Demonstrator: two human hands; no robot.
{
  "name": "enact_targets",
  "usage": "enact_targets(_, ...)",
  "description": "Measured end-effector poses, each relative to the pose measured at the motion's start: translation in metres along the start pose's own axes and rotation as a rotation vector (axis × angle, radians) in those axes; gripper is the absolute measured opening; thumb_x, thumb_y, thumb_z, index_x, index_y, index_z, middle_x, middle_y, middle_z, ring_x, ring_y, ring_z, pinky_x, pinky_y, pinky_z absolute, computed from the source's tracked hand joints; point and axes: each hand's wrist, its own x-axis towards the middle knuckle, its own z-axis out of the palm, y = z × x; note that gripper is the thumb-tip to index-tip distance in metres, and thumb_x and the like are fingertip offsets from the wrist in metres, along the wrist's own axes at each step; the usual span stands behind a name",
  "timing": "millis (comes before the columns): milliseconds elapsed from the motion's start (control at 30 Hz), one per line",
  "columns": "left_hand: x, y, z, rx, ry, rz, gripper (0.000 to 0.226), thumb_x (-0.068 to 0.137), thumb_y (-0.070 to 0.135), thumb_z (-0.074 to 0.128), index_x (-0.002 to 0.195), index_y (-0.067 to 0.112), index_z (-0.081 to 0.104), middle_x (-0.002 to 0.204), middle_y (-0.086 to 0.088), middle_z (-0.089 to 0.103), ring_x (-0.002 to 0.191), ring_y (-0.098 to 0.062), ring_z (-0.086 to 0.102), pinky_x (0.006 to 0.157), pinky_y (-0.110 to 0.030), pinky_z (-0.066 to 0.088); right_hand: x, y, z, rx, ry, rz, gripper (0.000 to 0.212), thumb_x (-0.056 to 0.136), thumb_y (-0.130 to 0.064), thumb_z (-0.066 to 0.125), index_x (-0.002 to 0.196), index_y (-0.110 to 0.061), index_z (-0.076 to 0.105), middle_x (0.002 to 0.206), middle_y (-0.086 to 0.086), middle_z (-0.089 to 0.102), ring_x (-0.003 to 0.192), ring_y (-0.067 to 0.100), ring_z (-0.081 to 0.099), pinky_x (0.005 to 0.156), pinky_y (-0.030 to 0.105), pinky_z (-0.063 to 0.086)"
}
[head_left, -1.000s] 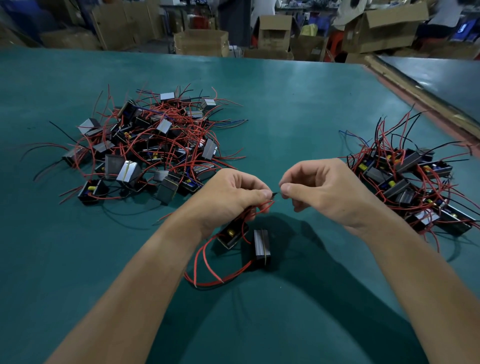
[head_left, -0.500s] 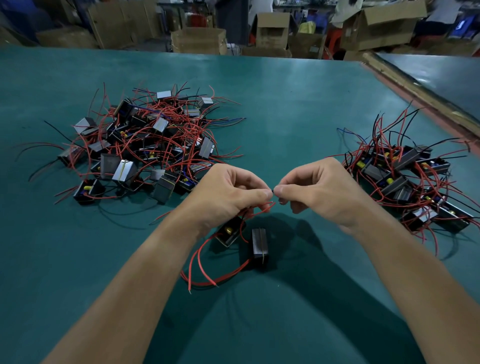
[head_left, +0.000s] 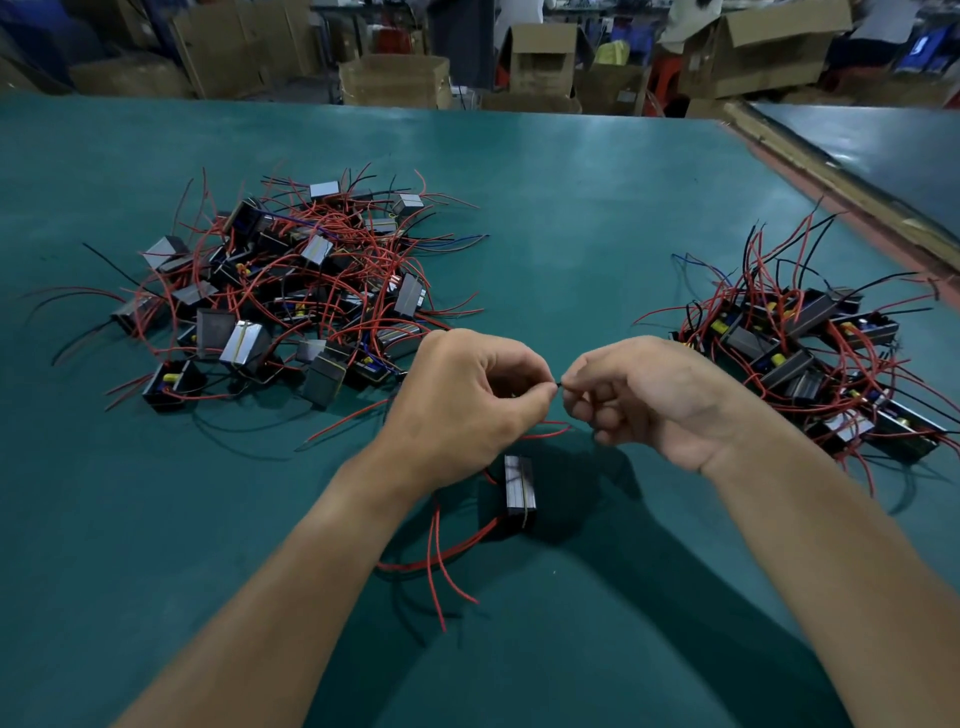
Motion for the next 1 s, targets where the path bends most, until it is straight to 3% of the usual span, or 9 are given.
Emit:
enact_targets(100,0.002,0.005,-0.002,-0.118,-0.005,-0.106,0.014,0.082,0.006,0.070,0.068,0.011,0.073,0.058,0.001,0.069,0.047,-0.003,0.056,0.046,-0.017,0.042,0.001,0.002,0.002,-0.099,0.054,-0.188,0.023,0.088,-0.005,0.062,0.065,-0.007,0.063,0.054,0.001,0.057,0.048,0.013,0.045,0.047,0.023,0.050)
enact_targets(233,0.005,0.010,-0.009,-0.322,-0.028,-0.318,0.021,0.084,-0.001,0.067,0.066,0.009,0.070,0.052,-0.002,0.063,0.043,-0.012,0.045,0.043,-0.017,0.036,-0.001,0.005,0.002,-0.180,0.052,-0.453,0.015,0.088,0.001,0.067,0.077,-0.008,0.071,0.065,0.002,0.067,0.056,0.009,0.057,0.055,0.022,0.053)
enact_targets(367,0.005,0.013,-0.016,-0.558,-0.131,-0.518,0.015,0.085,-0.003,0.062,0.072,0.003,0.067,0.050,-0.002,0.058,0.042,-0.008,0.050,0.043,-0.015,0.039,-0.005,0.004,-0.006,-0.173,-0.034,-0.567,0.035,0.085,0.017,0.062,0.078,-0.014,0.077,0.070,0.003,0.074,0.057,0.009,0.065,0.059,0.019,0.055)
enact_targets(433,0.006,0.014,-0.019,-0.588,-0.201,-0.565,0.016,0.084,-0.002,0.062,0.070,0.006,0.067,0.052,-0.002,0.057,0.042,-0.006,0.052,0.044,-0.014,0.040,-0.007,0.004,-0.008,-0.181,-0.063,-0.580,0.034,0.083,0.017,0.065,0.078,-0.014,0.078,0.070,0.006,0.075,0.058,0.011,0.067,0.062,0.020,0.057)
enact_targets(567,0.007,0.012,-0.021,-0.602,-0.238,-0.602,0.018,0.084,-0.002,0.062,0.069,0.007,0.067,0.052,-0.002,0.057,0.043,-0.005,0.052,0.046,-0.014,0.042,-0.008,0.003,-0.010,-0.209,-0.059,-0.600,0.022,0.078,0.008,0.075,0.079,-0.014,0.080,0.072,0.015,0.075,0.060,0.016,0.070,0.064,0.023,0.059)
enact_targets(700,0.006,0.011,-0.021,-0.536,-0.272,-0.564,0.020,0.085,0.003,0.064,0.067,0.011,0.070,0.056,-0.004,0.060,0.048,-0.008,0.051,0.051,-0.016,0.040,-0.008,0.003,-0.012,-0.259,-0.049,-0.597,0.017,0.076,0.002,0.079,0.076,-0.014,0.080,0.065,0.009,0.074,0.058,0.013,0.070,0.060,0.019,0.056)
enact_targets(867,0.004,0.010,-0.020,-0.486,-0.276,-0.482,0.018,0.086,0.004,0.065,0.070,0.010,0.071,0.057,-0.004,0.063,0.046,-0.008,0.047,0.045,-0.014,0.037,-0.004,0.005,-0.013,-0.312,-0.020,-0.580,0.012,0.077,-0.003,0.081,0.072,-0.013,0.078,0.063,0.006,0.073,0.057,0.014,0.067,0.061,0.028,0.056)
enact_targets(1000,0.001,0.011,-0.017,-0.444,-0.244,-0.396,0.015,0.086,0.001,0.066,0.072,0.004,0.071,0.057,-0.004,0.065,0.045,-0.010,0.043,0.044,-0.016,0.033,-0.003,0.005,-0.011,-0.281,-0.015,-0.518,0.015,0.077,-0.007,0.081,0.066,-0.005,0.072,0.060,0.007,0.070,0.055,0.015,0.064,0.058,0.026,0.055)
